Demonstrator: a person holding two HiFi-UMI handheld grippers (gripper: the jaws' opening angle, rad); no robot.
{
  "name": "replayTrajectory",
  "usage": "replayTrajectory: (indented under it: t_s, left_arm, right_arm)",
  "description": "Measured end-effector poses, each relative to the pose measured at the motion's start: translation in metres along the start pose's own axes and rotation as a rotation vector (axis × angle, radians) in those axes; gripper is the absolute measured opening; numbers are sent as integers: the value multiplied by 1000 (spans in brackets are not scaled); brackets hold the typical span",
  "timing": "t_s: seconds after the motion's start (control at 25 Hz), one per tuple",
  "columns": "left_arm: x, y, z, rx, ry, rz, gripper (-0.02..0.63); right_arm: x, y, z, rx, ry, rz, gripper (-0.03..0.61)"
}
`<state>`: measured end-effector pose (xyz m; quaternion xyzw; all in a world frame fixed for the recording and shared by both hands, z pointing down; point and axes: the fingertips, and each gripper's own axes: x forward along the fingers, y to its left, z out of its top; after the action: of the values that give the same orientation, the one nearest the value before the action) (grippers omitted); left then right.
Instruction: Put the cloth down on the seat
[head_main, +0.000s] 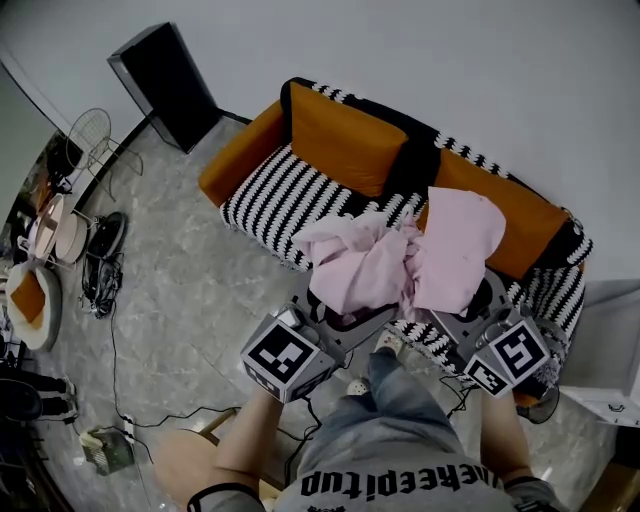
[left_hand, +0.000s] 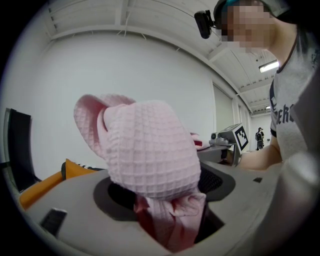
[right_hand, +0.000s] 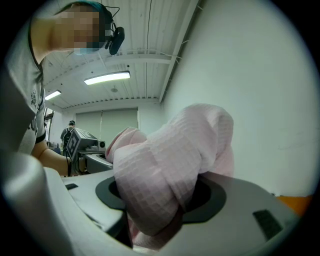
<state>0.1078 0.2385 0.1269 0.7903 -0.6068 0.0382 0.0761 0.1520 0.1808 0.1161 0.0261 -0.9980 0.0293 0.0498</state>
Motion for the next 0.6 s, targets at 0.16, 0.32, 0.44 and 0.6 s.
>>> replayTrajectory:
  t_s: [0.16,0.32,0.44,0.6]
  left_arm:
    - [22,24,5,21,3,5,376]
    - [49,37,8,-15,27,14,376]
    - [70,51,12,19,24,11,376]
    - [96,64,16,25,43,17,376]
  right_arm:
    - [18,-27,3,5,-1,9,265]
    - [27,-57,3,14,-1,14,265]
    - [35,-80,5,20,-4,19,265]
    - [43,-108,6,26,-18,23,265]
